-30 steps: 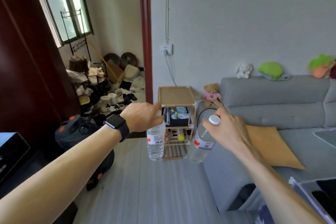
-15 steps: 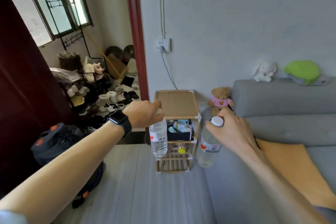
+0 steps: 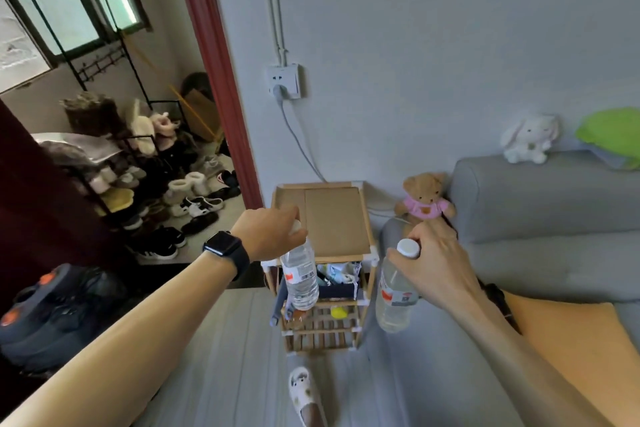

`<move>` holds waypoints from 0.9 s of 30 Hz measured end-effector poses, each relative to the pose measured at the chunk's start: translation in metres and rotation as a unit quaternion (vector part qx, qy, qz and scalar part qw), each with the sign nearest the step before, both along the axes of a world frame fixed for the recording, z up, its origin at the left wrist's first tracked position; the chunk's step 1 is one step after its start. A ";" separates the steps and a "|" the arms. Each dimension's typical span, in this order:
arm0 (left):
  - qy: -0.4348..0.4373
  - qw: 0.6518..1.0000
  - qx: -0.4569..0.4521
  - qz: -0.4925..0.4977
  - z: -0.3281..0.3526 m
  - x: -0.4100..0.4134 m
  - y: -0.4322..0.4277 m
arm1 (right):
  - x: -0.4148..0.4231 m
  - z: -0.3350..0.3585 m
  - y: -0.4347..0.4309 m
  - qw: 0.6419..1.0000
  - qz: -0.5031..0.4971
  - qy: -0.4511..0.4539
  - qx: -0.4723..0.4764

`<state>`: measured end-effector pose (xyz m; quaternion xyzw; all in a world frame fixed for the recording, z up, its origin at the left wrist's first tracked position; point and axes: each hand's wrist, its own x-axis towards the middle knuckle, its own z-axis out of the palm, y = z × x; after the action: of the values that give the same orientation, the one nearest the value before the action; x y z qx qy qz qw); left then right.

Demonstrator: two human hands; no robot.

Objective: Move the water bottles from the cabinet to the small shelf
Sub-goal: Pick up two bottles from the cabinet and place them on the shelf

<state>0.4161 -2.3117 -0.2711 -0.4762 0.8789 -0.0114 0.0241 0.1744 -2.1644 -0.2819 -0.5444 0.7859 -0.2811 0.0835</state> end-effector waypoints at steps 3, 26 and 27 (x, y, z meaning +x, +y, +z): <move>0.001 1.000 0.031 0.005 -0.015 -0.017 -0.046 | -0.015 -0.013 -0.042 1.000 -0.008 -0.011 0.020; 0.033 0.996 0.079 0.026 -0.073 -0.146 -0.335 | -0.076 -0.063 -0.376 0.991 -0.034 -0.052 0.115; 0.032 0.996 0.083 0.029 -0.073 -0.150 -0.338 | -0.077 -0.066 -0.385 0.991 -0.025 -0.050 0.119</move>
<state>0.2664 -2.6499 -0.3440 -0.4980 0.8630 0.0771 0.0358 0.0970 -2.5490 -0.3476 -0.4957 0.8223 -0.2139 0.1797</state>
